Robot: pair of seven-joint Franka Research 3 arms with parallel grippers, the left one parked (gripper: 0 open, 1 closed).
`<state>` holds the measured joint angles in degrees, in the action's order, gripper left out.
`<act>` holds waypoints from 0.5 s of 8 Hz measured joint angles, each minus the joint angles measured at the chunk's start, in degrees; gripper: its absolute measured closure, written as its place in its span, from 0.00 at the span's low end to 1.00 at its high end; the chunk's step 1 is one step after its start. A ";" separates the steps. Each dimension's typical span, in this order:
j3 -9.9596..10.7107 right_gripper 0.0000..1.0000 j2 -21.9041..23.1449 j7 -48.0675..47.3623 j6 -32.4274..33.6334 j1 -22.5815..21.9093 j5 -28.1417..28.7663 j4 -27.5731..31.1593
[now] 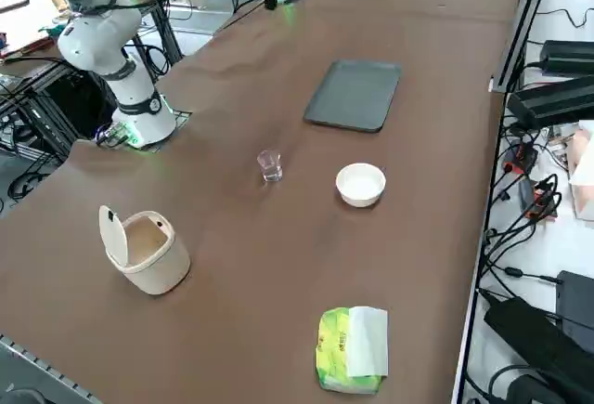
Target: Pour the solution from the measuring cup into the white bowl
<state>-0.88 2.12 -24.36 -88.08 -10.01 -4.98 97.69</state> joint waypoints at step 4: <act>-0.22 0.00 -2.43 -29.45 -7.46 -6.87 -11.61 11.84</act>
<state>-1.10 -0.31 -53.82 -95.54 -16.89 -16.59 109.54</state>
